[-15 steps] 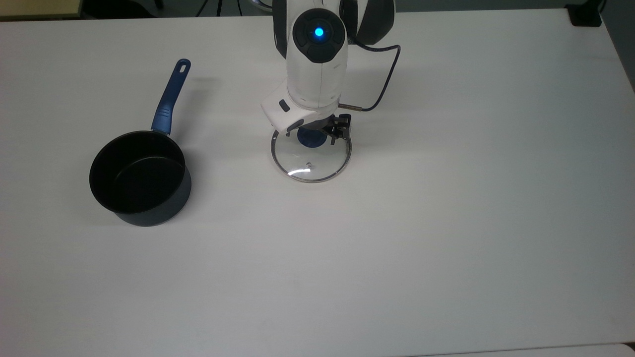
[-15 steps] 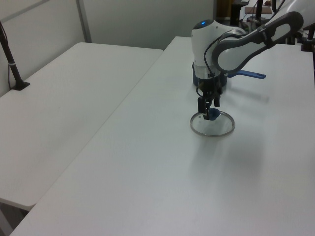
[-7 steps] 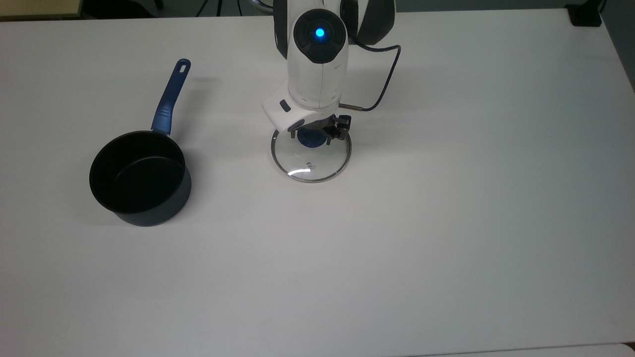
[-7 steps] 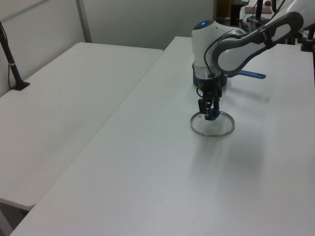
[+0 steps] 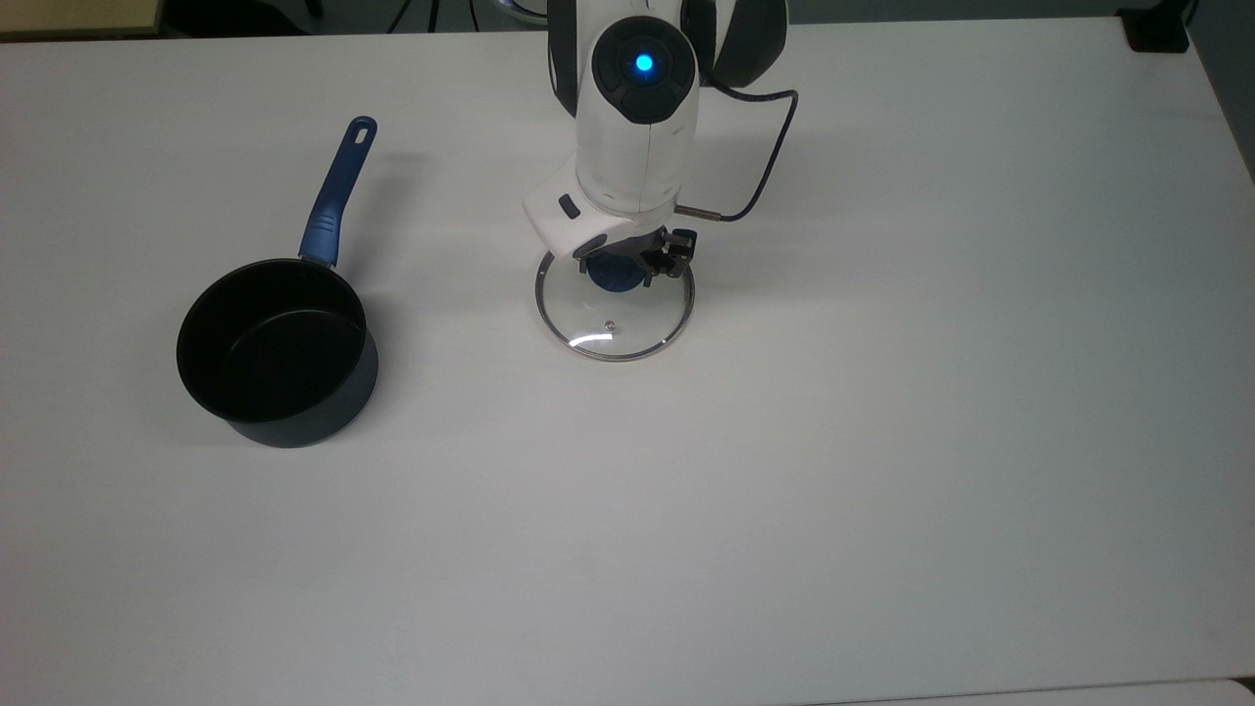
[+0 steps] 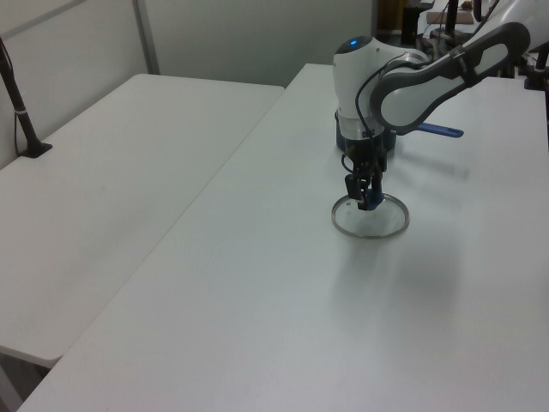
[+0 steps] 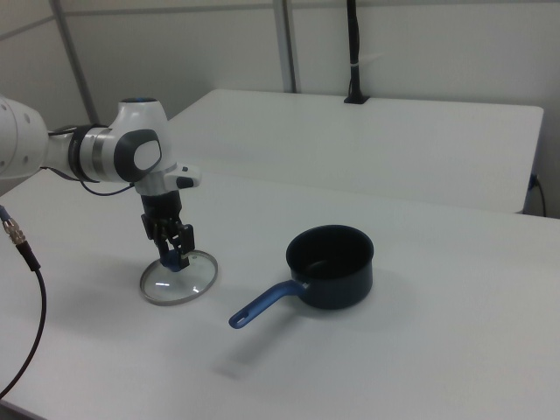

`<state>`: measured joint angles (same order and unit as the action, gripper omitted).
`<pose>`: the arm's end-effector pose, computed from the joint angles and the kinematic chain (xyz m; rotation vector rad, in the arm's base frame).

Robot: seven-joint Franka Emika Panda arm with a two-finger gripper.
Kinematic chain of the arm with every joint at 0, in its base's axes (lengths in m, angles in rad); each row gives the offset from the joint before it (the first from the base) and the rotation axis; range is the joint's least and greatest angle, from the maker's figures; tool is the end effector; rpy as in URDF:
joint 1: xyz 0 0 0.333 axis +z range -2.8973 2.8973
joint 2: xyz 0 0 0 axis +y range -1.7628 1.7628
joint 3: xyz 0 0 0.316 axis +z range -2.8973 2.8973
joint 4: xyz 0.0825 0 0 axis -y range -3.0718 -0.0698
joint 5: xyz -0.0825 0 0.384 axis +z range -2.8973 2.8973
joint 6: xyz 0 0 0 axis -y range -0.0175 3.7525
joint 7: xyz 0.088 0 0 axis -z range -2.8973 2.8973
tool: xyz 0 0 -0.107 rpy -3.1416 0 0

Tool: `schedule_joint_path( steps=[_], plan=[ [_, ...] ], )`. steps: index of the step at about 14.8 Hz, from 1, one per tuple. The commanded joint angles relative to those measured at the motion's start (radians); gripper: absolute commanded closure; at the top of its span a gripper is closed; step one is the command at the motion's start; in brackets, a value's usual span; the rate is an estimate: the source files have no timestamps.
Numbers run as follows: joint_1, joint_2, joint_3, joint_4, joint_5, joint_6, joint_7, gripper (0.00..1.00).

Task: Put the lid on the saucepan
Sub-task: 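Close the gripper on the blue knob of the lid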

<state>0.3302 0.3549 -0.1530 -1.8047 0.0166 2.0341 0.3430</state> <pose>0.6151 0.1175 0.3411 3.0574 -0.2574 -0.1645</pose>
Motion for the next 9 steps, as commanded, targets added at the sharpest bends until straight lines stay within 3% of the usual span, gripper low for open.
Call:
schedule_joint_path(
  steps=[1, 5, 9],
  plan=[
    [0.01, -0.024, -0.002, -0.022, -0.02, 0.012, 0.031, 0.48],
    [0.007, -0.036, -0.002, -0.019, -0.021, 0.008, 0.042, 0.66],
    [-0.005, -0.083, -0.003, -0.015, -0.021, -0.046, 0.034, 0.69]
  ],
)
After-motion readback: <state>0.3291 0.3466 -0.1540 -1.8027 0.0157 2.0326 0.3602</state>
